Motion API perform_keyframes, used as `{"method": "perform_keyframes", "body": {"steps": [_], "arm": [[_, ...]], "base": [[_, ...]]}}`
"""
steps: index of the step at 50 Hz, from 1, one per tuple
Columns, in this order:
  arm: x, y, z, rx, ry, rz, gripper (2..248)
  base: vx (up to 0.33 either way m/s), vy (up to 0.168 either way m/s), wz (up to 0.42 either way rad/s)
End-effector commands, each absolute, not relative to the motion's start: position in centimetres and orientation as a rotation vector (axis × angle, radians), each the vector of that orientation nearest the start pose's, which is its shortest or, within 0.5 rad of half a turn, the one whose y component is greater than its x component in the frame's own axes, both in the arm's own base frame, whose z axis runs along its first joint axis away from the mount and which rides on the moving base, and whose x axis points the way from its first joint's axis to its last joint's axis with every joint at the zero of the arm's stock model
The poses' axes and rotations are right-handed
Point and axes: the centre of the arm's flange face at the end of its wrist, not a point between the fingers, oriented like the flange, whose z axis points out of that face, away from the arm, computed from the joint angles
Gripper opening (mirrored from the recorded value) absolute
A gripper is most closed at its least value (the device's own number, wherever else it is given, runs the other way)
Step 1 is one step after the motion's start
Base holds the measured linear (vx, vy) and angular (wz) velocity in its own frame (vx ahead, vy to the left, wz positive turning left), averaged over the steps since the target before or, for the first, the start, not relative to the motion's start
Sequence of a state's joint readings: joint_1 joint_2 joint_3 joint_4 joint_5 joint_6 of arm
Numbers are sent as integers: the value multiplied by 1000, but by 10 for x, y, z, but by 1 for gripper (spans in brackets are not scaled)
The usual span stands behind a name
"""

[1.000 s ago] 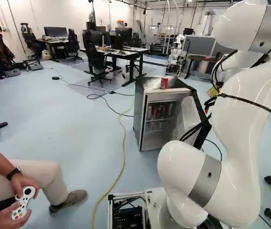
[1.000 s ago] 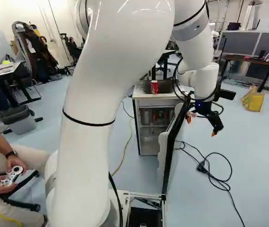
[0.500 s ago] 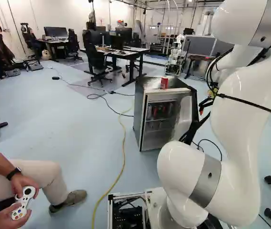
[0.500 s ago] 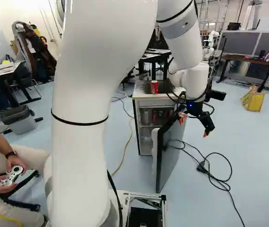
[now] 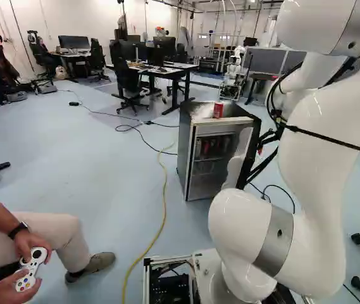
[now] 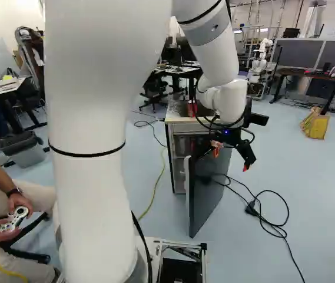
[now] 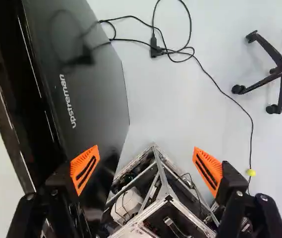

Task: Grab a drink from the fridge

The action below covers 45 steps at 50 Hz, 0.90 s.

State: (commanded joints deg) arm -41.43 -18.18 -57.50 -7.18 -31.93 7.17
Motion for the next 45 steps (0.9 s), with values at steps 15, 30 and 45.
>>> {"method": "perform_keyframes", "body": {"steps": [15, 30, 45], "arm": [[382, -320, 411, -3038, 1124, -147, 247], [380, -291, 410, -3058, 1054, -133, 247], [382, -263, 410, -3082, 973, -147, 247]], "base": [[0, 0, 0], [0, 0, 0], [0, 0, 0]]}}
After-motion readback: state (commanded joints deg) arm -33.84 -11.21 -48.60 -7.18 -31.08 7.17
